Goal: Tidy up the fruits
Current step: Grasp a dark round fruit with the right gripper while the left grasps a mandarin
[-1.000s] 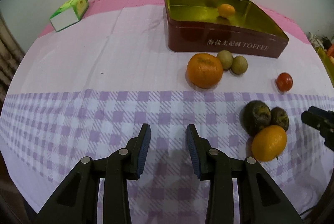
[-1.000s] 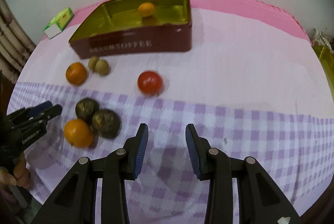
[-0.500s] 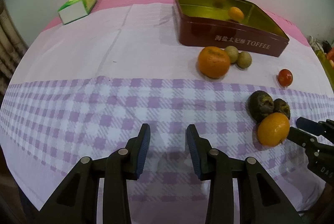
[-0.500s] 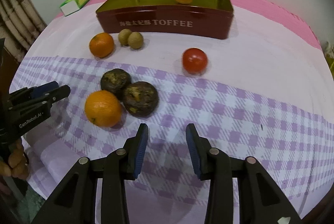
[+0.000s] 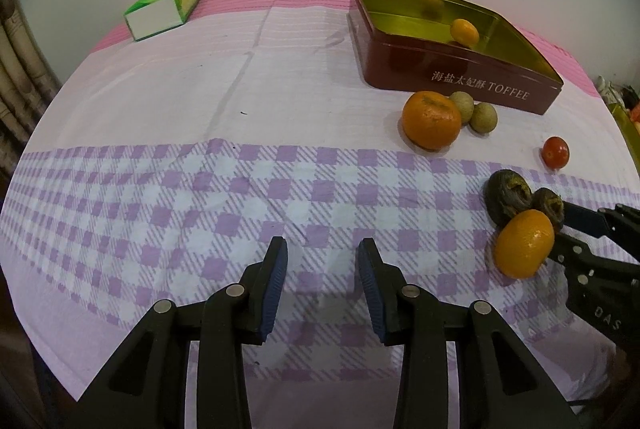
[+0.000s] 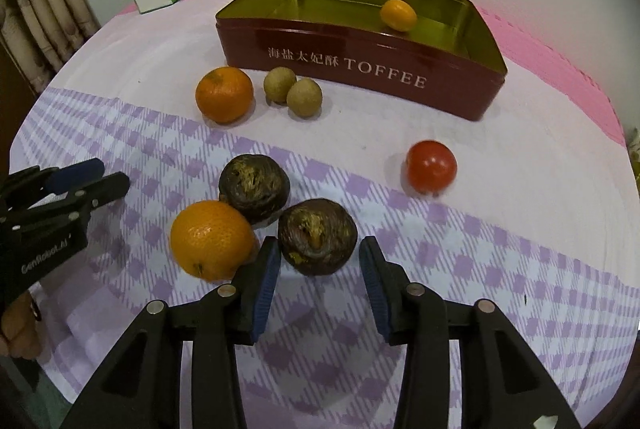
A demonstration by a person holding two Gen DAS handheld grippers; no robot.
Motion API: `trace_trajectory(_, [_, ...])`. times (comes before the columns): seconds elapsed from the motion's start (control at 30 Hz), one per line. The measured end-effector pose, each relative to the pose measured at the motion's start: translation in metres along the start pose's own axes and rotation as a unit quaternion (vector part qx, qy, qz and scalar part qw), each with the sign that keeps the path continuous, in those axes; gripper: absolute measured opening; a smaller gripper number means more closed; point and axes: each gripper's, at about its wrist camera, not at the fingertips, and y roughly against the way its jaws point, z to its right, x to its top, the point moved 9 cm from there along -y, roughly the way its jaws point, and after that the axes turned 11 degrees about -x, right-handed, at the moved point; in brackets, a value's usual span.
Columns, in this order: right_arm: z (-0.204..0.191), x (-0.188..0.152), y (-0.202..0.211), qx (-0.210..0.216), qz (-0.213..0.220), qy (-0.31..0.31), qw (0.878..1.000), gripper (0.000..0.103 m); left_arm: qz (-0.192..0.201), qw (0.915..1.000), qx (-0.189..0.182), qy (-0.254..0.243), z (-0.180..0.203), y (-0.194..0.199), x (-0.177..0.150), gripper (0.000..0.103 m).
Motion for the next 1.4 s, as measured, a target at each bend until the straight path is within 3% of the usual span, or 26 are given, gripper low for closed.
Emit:
trace_trajectory(0.6, [0.047, -0.029, 0.007, -0.026, -0.007, -0.046, 0.999, 0.035, -0.018, 0.9983, -0.033, -0.046, 0.047, 0.001, -0.010, 0.039])
trace_trajectory(1.17, [0.098, -0.086, 0.024, -0.050, -0.036, -0.099, 0.993, 0.035, -0.029, 0.9920, -0.063, -0.106, 0.106, 0.016, -0.028, 0.039])
trace_trajectory(1.4, [0.103, -0.092, 0.026, -0.049, -0.040, -0.108, 0.992, 0.035, -0.043, 0.9904, -0.080, -0.104, 0.127, 0.006, -0.025, 0.039])
